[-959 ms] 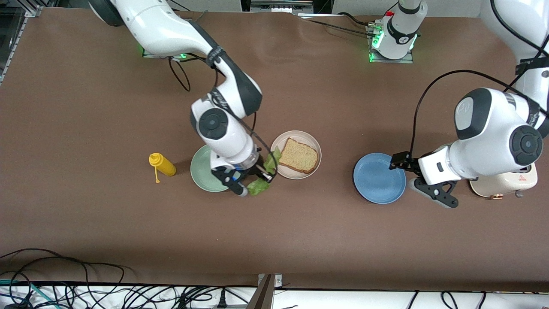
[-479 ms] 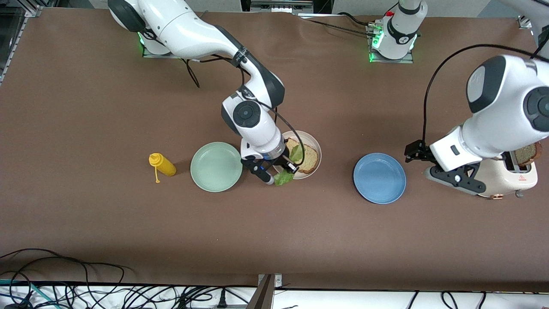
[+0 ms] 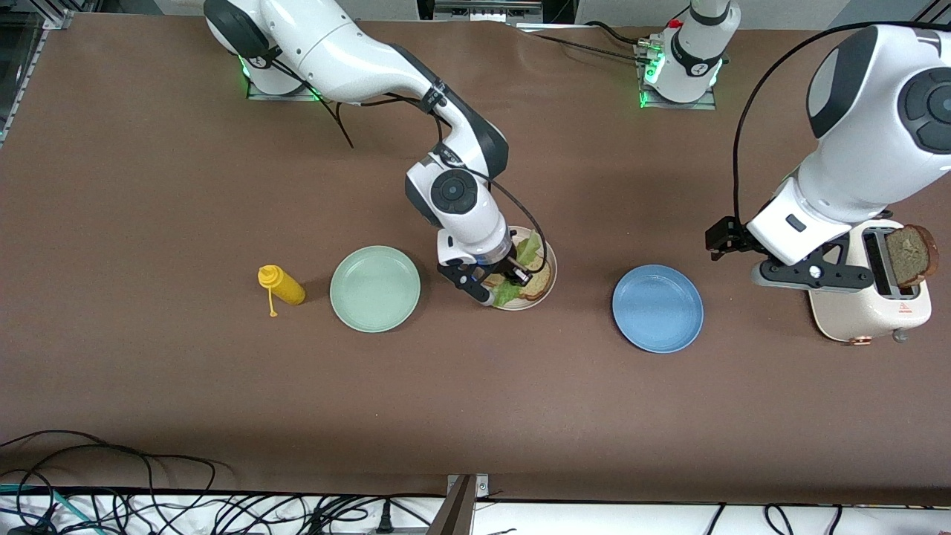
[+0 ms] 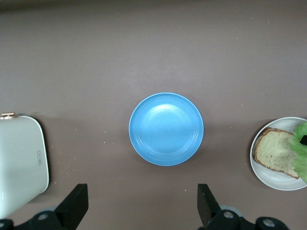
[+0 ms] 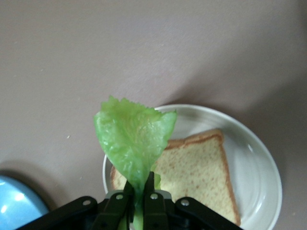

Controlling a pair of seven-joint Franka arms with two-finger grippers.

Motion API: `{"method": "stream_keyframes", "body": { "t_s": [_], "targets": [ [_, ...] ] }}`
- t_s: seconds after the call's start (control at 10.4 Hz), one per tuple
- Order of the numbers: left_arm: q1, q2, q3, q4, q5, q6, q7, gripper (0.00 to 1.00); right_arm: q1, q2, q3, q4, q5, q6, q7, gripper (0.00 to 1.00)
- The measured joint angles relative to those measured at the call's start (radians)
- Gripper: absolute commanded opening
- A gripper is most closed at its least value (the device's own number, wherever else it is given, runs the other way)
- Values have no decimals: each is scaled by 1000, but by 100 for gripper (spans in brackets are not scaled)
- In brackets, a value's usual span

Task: Make sandwich on beige plate with both arms
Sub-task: 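Lower the lettuce onto the bread and open the right gripper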

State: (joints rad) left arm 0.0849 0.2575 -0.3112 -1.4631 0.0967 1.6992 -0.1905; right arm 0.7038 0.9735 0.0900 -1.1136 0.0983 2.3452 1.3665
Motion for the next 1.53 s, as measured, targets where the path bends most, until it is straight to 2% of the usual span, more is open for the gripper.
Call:
{"method": "stream_keyframes", "body": {
  "t_s": [0.19, 0.48, 0.58, 0.77, 0.96, 1.34, 1.53],
  "targets": [
    [82, -3, 2, 2, -105, -1, 38, 100, -4, 5, -1, 0, 0, -2, 0, 2],
    [105, -47, -1, 8, -116, -11, 56, 100, 3, 15, -1, -1, 0, -10, 5, 3],
    [105, -70, -2, 8, -116, -30, 56, 100, 3, 15, -1, 0, 0, -21, 12, 13],
    [105, -84, -3, 7, -116, -43, 56, 100, 10, 15, 0, 0, 0, -28, 15, 67],
    [105, -84, -2, 5, -116, -43, 56, 100, 24, 17, 0, 0, 0, -28, 17, 100],
    [107, -84, 2, 5, -119, -74, 56, 100, 23, 7, -6, 10, 0, -29, 18, 100],
    [107, -84, -5, 5, -120, -91, 56, 100, 19, -17, -23, 20, 0, -71, 16, 100]
  ]
}}
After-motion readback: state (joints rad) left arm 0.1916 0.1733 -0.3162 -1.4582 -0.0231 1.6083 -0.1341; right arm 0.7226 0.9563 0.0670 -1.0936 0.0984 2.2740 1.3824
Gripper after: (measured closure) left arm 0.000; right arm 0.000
